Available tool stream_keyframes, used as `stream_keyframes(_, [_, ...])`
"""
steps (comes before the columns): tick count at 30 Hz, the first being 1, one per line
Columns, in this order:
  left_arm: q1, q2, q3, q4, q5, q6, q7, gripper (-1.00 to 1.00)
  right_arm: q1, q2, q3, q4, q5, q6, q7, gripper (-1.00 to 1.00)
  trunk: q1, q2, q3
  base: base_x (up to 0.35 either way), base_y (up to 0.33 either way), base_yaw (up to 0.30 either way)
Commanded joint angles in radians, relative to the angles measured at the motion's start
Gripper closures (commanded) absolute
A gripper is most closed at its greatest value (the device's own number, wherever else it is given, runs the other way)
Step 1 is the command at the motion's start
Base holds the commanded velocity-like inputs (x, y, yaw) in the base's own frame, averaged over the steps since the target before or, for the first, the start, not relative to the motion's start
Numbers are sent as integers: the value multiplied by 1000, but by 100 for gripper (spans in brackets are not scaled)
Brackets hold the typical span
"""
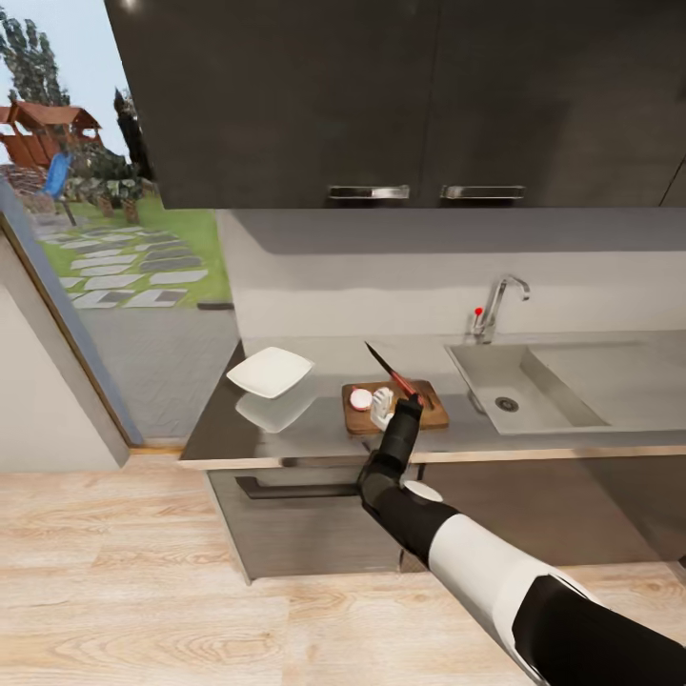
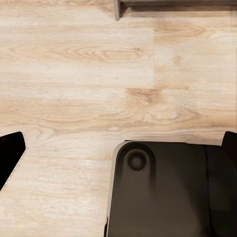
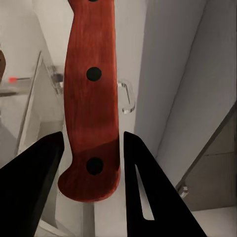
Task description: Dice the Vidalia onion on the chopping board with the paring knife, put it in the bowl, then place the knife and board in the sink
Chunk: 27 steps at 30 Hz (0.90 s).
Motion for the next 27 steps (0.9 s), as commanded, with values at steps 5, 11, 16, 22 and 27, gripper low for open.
stream_keyframes(5, [0, 0, -9, -2, 9, -1, 4, -100, -2, 0, 4, -22, 25, 5, 22, 100, 0, -2, -2, 0, 296, 0])
stream_keyframes(11, [0, 0, -10, 0, 9, 0, 3, -100, -2, 0, 4, -24, 82, 7, 67, 100, 0, -2, -2, 0, 302, 0])
stream_keyframes(16, [0, 0, -10, 0, 8, 0, 2, -100, -2, 0, 4, -24, 80, 7, 70, 100, 0, -2, 0, 0, 303, -30])
stream_keyframes(22, [0, 0, -10, 0, 7, 1, 2, -100, -2, 0, 4, -23, 78, 7, 70, 100, 0, -2, 8, 37, 293, -131])
stream_keyframes(27, [0, -1, -10, 0, 6, 1, 2, -100, -2, 0, 2, -22, 75, 7, 90, 100, 0, -2, 15, 203, 122, -147])
